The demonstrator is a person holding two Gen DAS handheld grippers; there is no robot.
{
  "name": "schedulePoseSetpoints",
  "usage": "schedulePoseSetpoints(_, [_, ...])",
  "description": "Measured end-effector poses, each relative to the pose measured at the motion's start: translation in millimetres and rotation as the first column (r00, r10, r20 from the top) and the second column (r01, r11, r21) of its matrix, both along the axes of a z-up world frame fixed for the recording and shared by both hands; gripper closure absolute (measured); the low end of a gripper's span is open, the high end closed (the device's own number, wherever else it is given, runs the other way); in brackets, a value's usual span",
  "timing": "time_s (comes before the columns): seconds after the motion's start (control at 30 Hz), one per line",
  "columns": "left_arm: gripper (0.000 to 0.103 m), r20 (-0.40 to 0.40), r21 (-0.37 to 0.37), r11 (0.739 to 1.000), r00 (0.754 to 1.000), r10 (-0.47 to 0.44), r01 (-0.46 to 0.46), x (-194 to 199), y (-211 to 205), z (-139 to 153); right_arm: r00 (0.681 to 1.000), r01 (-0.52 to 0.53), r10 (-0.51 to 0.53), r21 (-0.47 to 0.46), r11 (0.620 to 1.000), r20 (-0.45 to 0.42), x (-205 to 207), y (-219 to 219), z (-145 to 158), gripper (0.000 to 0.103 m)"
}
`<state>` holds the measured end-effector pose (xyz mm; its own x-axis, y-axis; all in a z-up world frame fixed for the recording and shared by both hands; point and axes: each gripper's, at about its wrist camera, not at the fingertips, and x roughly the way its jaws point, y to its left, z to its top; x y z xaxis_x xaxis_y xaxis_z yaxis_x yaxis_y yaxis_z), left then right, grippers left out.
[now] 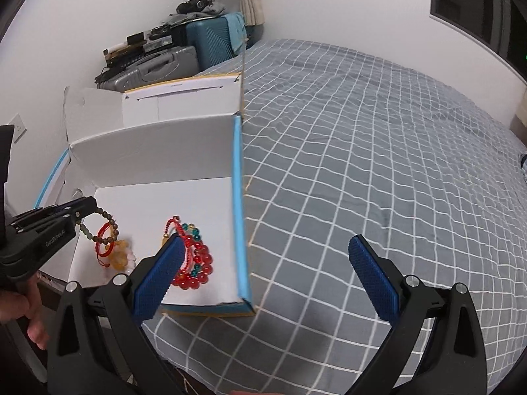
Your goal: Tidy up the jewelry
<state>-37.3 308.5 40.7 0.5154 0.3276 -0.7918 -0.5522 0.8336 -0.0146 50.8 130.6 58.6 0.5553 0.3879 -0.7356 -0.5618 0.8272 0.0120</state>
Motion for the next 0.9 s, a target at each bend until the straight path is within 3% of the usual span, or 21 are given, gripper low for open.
schedulePoseSetpoints(0.3, [0.088,-0.027,0.006,1.000,0.999,0.021,-0.020,-4,4,-3,1.000,-0.004,0.004,-0.006,1.000,-0.002,-2,9,-4,0.008])
schedulePoseSetpoints(0.43, [0.062,0.007,0.017,0.999,0.999,0.034,-0.034,-19,2,9,1.000,-0.011,0.011,0.009,1.000,0.014,-9,9,1,0.008])
schedulePoseSetpoints(0.47, [0.049,0.023,0.018,0.999,0.999,0.037,-0.037,-25,1,13,1.000,-0.013,0.012,0.015,1.000,0.021,-11,8,3,0.008])
schedulePoseSetpoints(0.5, [0.030,0.041,0.019,0.999,0.998,0.042,-0.043,-31,-1,17,1.000,-0.013,0.013,0.021,1.000,0.028,-15,7,5,0.008])
schedulePoseSetpoints(0.57, [0.017,0.087,0.044,0.997,0.994,0.058,-0.062,-48,-7,24,0.999,-0.020,0.018,0.042,0.999,0.046,-25,3,11,0.008])
schedulePoseSetpoints(0.67, [0.007,0.105,0.064,0.994,0.991,0.079,-0.086,-67,-15,26,0.997,-0.025,0.021,0.056,0.998,0.068,-40,-1,16,0.008])
schedulePoseSetpoints(0.83, [0.006,0.144,0.008,0.995,0.985,0.098,-0.100,-107,-24,19,0.996,-0.037,0.031,0.066,0.997,0.083,-67,-8,14,0.007])
schedulePoseSetpoints(0.9, [0.006,0.134,0.029,0.993,0.985,0.106,-0.111,-119,-30,15,0.996,-0.044,0.039,0.065,0.997,0.085,-77,-10,11,0.008])
